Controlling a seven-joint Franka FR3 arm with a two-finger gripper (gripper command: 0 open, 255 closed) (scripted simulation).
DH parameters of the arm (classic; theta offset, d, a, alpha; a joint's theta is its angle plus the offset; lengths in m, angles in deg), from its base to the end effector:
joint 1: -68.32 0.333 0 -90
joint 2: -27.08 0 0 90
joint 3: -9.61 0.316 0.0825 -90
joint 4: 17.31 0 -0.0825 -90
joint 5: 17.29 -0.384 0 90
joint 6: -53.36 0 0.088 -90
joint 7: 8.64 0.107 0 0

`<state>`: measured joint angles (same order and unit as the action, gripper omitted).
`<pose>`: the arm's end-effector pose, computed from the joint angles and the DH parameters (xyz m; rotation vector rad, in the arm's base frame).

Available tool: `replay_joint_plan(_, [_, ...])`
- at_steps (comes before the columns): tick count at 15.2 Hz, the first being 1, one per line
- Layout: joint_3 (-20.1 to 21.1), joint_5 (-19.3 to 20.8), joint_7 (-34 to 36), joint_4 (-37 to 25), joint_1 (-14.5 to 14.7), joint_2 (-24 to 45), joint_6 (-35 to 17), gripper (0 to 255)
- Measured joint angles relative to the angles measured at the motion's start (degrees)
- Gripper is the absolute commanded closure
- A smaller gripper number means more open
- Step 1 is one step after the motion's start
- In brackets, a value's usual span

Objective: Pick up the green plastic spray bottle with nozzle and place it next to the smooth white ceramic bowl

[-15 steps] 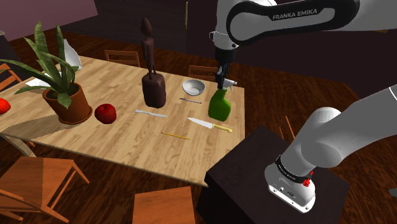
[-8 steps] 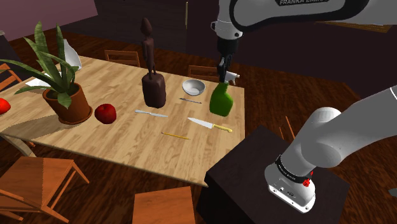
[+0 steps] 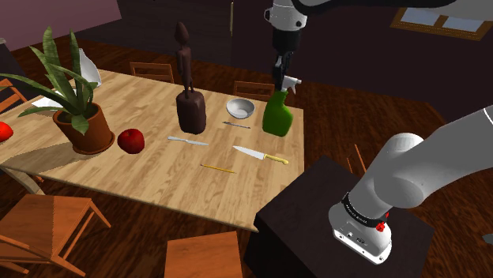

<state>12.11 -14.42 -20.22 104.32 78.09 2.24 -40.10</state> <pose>0.4059 0.0860 0.5790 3.0056 0.6346 -0.0895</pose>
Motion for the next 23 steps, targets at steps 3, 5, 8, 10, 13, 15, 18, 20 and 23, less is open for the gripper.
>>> replay_joint_plan(3, [0.04, -0.01, -0.06, -2.35, 0.00, 0.29, 2.07, 255])
replay_joint_plan(5, [-1.08, 0.55, -1.63, -3.66, -0.59, 1.22, 2.34, 255])
replay_joint_plan(8, [-3.54, 1.67, -5.05, -6.03, -1.91, 4.25, 1.46, 255])
replay_joint_plan(10, [-5.08, 2.20, -7.32, -8.51, -2.73, 6.30, 1.73, 255])
replay_joint_plan(13, [-7.76, 2.90, -11.30, -12.25, -4.18, 10.43, 0.99, 255])
replay_joint_plan(15, [-9.25, 3.13, -13.70, -14.99, -5.05, 12.66, 1.28, 255])
replay_joint_plan(18, [-11.14, 2.97, -16.84, -19.63, -6.21, 17.05, 1.29, 255])
replay_joint_plan(20, [-12.69, 2.60, -19.54, -23.49, -7.30, 20.94, 1.05, 255])
replay_joint_plan(23, [-14.77, 1.82, -23.58, -28.80, -9.16, 25.84, 1.18, 255])
